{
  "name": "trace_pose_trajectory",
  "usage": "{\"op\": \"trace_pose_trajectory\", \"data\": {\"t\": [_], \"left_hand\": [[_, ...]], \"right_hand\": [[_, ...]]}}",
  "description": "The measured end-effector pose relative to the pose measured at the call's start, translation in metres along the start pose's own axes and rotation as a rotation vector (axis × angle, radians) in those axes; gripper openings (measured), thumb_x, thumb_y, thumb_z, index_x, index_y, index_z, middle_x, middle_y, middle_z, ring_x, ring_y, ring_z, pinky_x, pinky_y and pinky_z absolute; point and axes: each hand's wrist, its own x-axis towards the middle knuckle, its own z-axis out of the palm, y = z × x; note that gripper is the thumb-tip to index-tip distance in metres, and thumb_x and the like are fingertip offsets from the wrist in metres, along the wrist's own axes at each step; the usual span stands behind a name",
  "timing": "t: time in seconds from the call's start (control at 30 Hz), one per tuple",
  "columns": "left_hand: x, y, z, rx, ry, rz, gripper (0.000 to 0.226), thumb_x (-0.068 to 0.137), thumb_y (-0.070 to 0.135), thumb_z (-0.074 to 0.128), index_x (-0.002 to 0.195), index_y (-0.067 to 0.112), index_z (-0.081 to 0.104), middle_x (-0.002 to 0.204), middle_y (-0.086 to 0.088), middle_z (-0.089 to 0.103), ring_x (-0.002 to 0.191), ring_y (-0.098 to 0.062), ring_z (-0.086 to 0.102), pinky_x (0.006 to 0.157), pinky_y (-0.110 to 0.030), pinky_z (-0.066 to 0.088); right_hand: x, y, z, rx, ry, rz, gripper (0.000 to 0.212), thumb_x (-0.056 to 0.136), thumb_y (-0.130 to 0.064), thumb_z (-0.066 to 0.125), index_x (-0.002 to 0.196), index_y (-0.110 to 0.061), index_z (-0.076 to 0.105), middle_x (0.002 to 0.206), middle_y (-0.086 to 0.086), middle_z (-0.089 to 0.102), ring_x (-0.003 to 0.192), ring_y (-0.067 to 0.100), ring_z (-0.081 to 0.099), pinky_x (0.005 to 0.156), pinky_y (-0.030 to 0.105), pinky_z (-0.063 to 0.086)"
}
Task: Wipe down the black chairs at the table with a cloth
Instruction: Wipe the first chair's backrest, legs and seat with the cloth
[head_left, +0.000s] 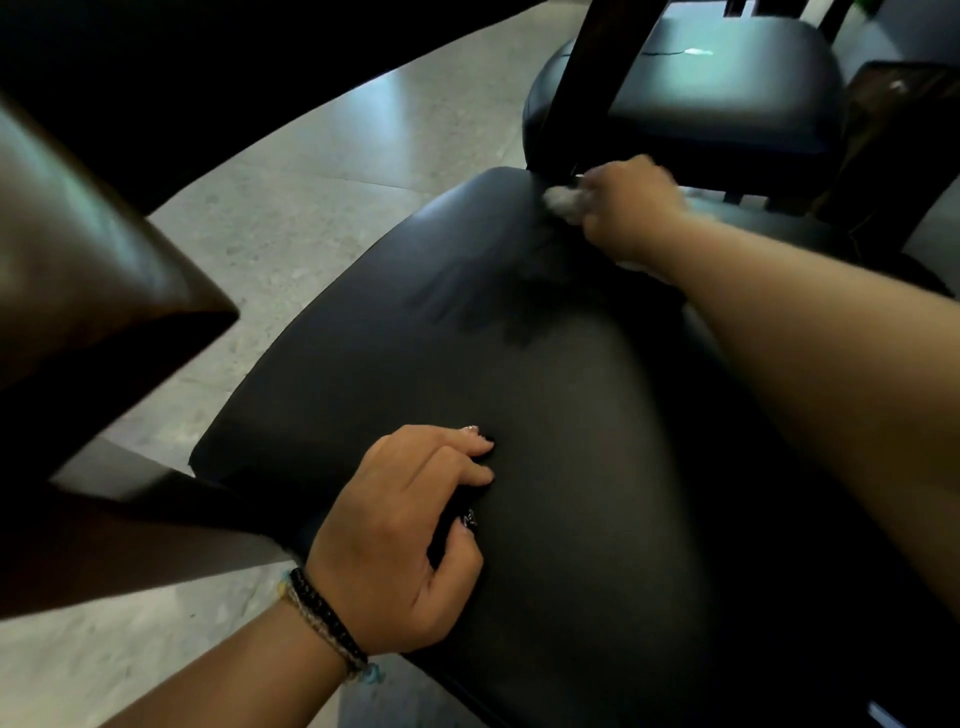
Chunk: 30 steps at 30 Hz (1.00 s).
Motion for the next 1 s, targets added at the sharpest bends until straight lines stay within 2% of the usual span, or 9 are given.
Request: {"op": "trace_pose_trajectory", "data": {"t": [0.13, 0.23, 0.33, 0.43, 0.53, 0.6, 0.7, 0.87, 1.0], "left_hand": [[0.001, 0.000, 0.001, 0.009, 0.001, 0.008, 0.030, 0.076, 0.018, 0.050, 0.098, 0.008, 0.068, 0.115, -0.001, 0.063, 0.115, -0.009, 0.055, 0.098, -0.031, 0.044], [0.003, 0.000, 0.000, 0.003, 0.008, 0.015, 0.029, 0.077, 0.015, 0.049, 0.096, 0.005, 0.068, 0.113, -0.004, 0.064, 0.113, -0.014, 0.058, 0.095, -0.035, 0.046], [0.002, 0.003, 0.000, 0.013, 0.014, 0.018, 0.029, 0.077, 0.014, 0.048, 0.095, 0.004, 0.067, 0.112, -0.005, 0.064, 0.112, -0.016, 0.058, 0.093, -0.038, 0.047], [0.003, 0.005, -0.002, 0.021, 0.004, 0.020, 0.028, 0.077, 0.013, 0.048, 0.095, 0.004, 0.066, 0.111, -0.005, 0.064, 0.111, -0.017, 0.059, 0.093, -0.039, 0.047], [0.005, 0.006, -0.004, 0.026, 0.004, 0.019, 0.028, 0.077, 0.014, 0.047, 0.095, 0.004, 0.066, 0.110, -0.006, 0.064, 0.109, -0.018, 0.059, 0.093, -0.038, 0.046], [0.004, 0.005, -0.003, 0.033, 0.011, 0.010, 0.029, 0.077, 0.014, 0.047, 0.096, 0.004, 0.066, 0.111, -0.005, 0.064, 0.108, -0.018, 0.059, 0.095, -0.037, 0.046], [0.002, 0.004, -0.001, 0.039, 0.041, -0.003, 0.028, 0.077, 0.015, 0.048, 0.096, 0.005, 0.066, 0.111, -0.004, 0.064, 0.109, -0.016, 0.059, 0.097, -0.034, 0.045], [-0.003, 0.000, 0.000, 0.075, 0.209, -0.088, 0.025, 0.078, 0.019, 0.049, 0.095, 0.010, 0.065, 0.106, -0.001, 0.065, 0.102, -0.018, 0.060, 0.093, -0.040, 0.045], [-0.019, -0.003, 0.007, 0.051, 0.424, -0.356, 0.034, 0.083, 0.021, 0.046, 0.113, 0.012, 0.059, 0.124, -0.001, 0.058, 0.117, -0.017, 0.053, 0.099, -0.046, 0.043]], "right_hand": [[0.006, 0.044, -0.015, 0.110, 0.013, 0.328, 0.041, 0.094, -0.035, 0.051, 0.113, 0.000, 0.065, 0.120, 0.028, 0.062, 0.114, 0.043, 0.057, 0.092, 0.039, 0.047], [-0.015, -0.009, -0.019, 0.201, -0.018, 0.185, 0.035, 0.094, -0.029, 0.052, 0.110, -0.001, 0.066, 0.116, 0.026, 0.064, 0.110, 0.042, 0.059, 0.089, 0.039, 0.047], [-0.059, -0.067, -0.012, 0.271, -0.041, -0.037, 0.034, 0.093, -0.035, 0.050, 0.103, -0.008, 0.067, 0.111, 0.020, 0.067, 0.108, 0.040, 0.060, 0.087, 0.039, 0.047], [-0.088, -0.079, -0.014, 0.301, -0.107, -0.195, 0.028, 0.091, -0.032, 0.054, 0.105, -0.011, 0.066, 0.109, 0.012, 0.067, 0.104, 0.034, 0.059, 0.074, 0.030, 0.037], [-0.091, -0.070, -0.028, 0.396, -0.111, -0.213, 0.034, 0.089, -0.036, 0.057, 0.110, -0.011, 0.065, 0.109, 0.011, 0.066, 0.105, 0.031, 0.058, 0.080, 0.032, 0.042], [-0.095, -0.059, -0.031, 0.423, -0.166, -0.231, 0.043, 0.084, -0.046, 0.061, 0.118, -0.019, 0.062, 0.112, 0.007, 0.066, 0.105, 0.028, 0.059, 0.089, 0.037, 0.045], [-0.103, -0.039, -0.030, 0.434, -0.234, -0.213, 0.047, 0.081, -0.046, 0.064, 0.125, -0.032, 0.058, 0.113, 0.002, 0.066, 0.106, 0.024, 0.059, 0.089, 0.033, 0.045], [-0.104, -0.055, -0.020, 0.405, -0.103, -0.156, 0.023, 0.086, -0.034, 0.059, 0.101, -0.019, 0.065, 0.105, 0.009, 0.067, 0.103, 0.030, 0.059, 0.082, 0.031, 0.042], [-0.142, -0.087, -0.025, 0.411, -0.087, -0.291, 0.021, 0.087, -0.030, 0.059, 0.096, -0.012, 0.066, 0.099, 0.010, 0.069, 0.098, 0.030, 0.062, 0.082, 0.034, 0.044]]}}
